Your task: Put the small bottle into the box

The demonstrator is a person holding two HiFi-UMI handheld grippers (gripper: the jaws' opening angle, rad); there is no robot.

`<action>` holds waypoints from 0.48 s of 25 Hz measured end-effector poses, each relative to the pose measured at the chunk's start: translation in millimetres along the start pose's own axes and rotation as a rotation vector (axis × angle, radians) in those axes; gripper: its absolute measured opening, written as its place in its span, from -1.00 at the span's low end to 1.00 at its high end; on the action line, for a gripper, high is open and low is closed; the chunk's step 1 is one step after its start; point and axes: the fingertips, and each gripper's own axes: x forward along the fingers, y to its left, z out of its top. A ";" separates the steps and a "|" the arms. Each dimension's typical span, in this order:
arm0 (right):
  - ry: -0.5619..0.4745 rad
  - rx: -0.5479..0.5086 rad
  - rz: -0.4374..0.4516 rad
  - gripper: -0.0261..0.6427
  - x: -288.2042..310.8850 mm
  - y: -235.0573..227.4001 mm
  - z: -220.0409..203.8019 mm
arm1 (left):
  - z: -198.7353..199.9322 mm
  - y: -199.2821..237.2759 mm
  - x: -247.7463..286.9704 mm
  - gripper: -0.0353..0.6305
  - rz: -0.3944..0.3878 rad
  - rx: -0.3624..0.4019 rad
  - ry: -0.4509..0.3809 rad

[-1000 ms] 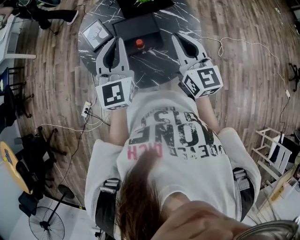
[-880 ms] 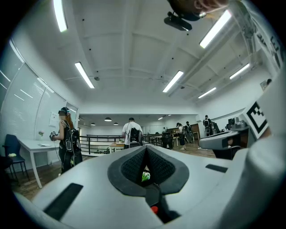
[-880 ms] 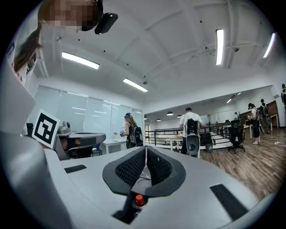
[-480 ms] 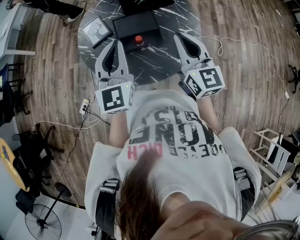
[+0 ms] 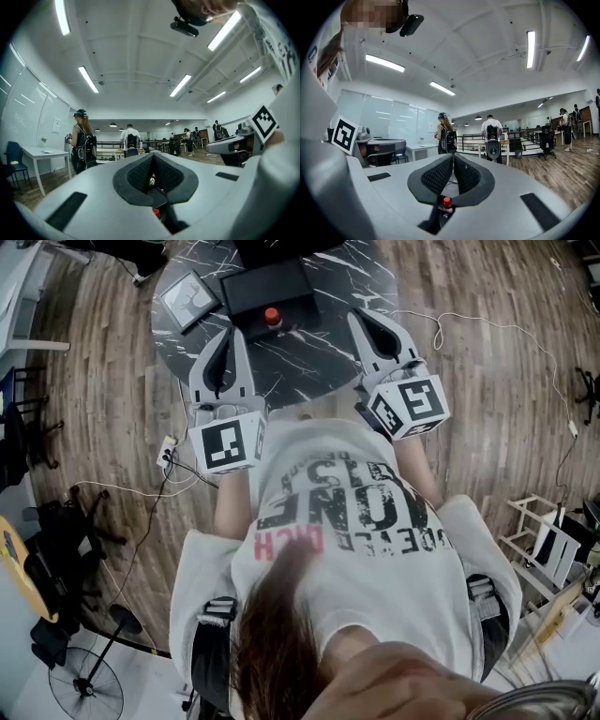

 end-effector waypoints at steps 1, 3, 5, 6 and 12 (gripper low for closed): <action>0.001 0.001 0.002 -0.89 -0.7 0.3 -0.8 | -0.7 -0.5 -0.9 -0.88 0.001 0.000 0.001; 0.003 0.002 0.007 -0.89 -2.6 0.8 -1.8 | -2.0 -1.9 -2.7 -0.88 0.004 0.000 0.002; 0.003 0.004 0.011 -0.89 -5.0 1.2 -1.8 | -2.4 -4.2 -4.7 -0.88 0.002 0.001 0.005; 0.003 0.005 0.013 -0.89 -6.0 1.4 -1.6 | -2.6 -5.5 -5.5 -0.88 0.000 0.002 0.007; -0.002 0.006 0.025 -0.89 -11.8 6.2 -0.2 | -3.8 -8.7 -12.0 -0.88 0.005 -0.014 0.003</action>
